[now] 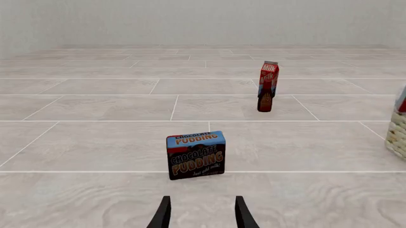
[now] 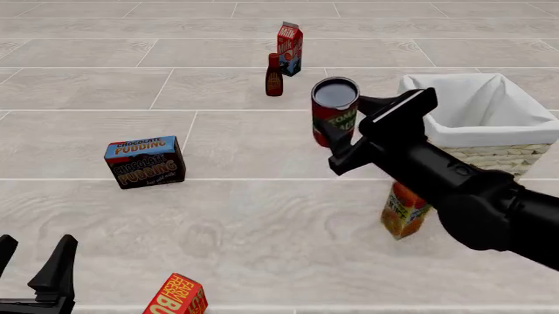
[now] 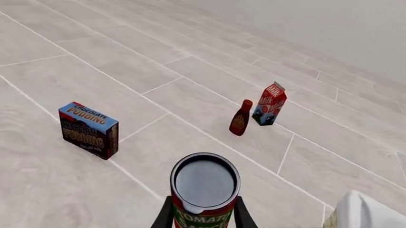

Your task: Pick the tomato sauce and place it in the basket.

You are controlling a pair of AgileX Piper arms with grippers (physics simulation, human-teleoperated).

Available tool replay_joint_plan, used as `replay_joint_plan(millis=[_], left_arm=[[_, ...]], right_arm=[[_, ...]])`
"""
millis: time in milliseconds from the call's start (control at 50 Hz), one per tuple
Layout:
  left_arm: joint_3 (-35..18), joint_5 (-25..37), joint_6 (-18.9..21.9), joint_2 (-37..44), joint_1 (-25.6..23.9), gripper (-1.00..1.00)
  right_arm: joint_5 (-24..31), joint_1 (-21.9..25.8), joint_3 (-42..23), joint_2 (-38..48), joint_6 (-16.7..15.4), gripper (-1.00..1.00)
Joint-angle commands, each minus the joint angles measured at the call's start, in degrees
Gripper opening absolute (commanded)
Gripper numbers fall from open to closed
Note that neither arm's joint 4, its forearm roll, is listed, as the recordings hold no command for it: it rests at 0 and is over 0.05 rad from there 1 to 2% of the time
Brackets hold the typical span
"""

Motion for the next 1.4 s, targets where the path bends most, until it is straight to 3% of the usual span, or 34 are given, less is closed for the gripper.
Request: replay_joint_plan(millis=[20, 980, 1400], left_arm=[[0.0, 0.0, 0.0, 0.0, 0.0, 1.00], [0.0, 0.0, 0.0, 0.0, 0.0, 1.00], [0.0, 0.0, 0.0, 0.0, 0.0, 1.00]], right_arm=[[0.7, -2.1, -0.4, -1.3, -0.2, -1.00], [3.1, -11.4, -3.2, -3.8, -0.7, -1.00], [2.7, -18.3, 0.1, -8.2, 1.4, -1.00]])
